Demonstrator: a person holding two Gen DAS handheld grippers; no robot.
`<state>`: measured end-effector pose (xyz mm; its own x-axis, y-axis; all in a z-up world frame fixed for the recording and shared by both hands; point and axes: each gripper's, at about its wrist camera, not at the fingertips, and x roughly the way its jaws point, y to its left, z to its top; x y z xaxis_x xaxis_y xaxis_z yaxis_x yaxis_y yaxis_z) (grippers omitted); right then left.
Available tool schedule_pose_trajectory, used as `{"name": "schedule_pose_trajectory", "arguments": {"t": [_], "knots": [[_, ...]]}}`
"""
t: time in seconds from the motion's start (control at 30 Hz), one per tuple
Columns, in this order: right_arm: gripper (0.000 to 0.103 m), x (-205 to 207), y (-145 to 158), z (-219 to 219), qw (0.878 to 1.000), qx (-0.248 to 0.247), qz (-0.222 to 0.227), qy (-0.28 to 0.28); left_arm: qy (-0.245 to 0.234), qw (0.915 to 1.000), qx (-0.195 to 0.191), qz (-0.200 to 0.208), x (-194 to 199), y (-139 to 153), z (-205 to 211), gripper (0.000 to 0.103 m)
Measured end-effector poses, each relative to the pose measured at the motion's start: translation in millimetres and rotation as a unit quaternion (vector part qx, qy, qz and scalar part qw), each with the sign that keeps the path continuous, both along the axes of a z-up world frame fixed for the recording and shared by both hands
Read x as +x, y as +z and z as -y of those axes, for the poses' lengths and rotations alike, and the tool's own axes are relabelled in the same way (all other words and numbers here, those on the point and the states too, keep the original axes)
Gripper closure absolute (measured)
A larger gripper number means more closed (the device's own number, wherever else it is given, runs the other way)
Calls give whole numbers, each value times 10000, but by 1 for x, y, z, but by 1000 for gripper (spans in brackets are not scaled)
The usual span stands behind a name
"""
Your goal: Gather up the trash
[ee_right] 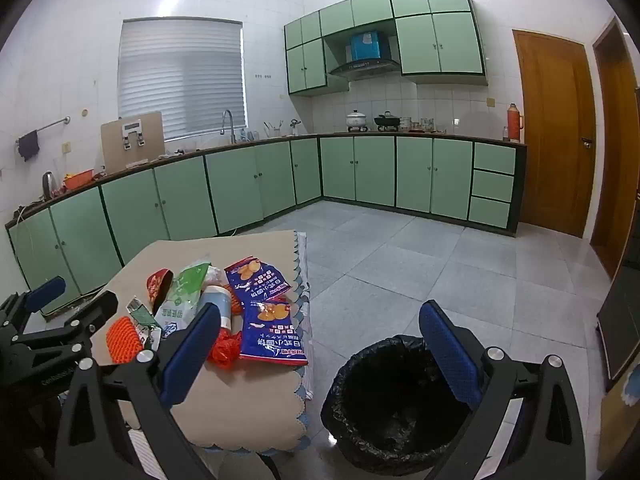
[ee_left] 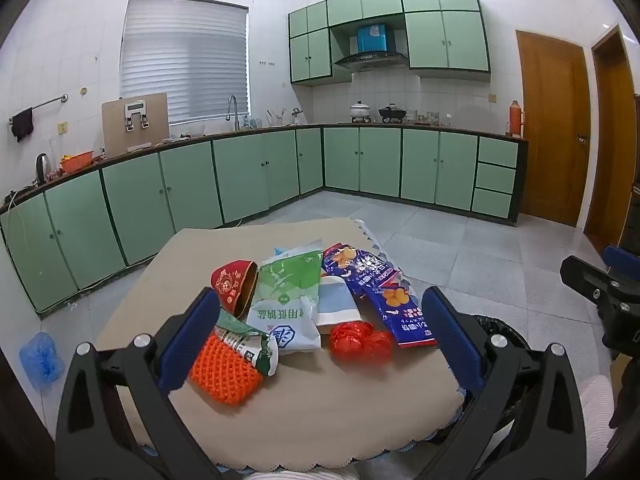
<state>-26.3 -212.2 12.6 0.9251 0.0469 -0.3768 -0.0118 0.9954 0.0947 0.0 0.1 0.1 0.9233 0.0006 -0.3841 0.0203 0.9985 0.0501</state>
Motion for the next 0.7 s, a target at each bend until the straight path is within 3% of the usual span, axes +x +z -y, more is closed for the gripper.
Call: {"name": "schedule_pose_trajectory", "arguments": {"t": [0.7], "knots": [[6, 3, -2, 2, 10000, 16, -34, -10, 6, 10000, 50, 34, -3, 3, -1, 5]]}}
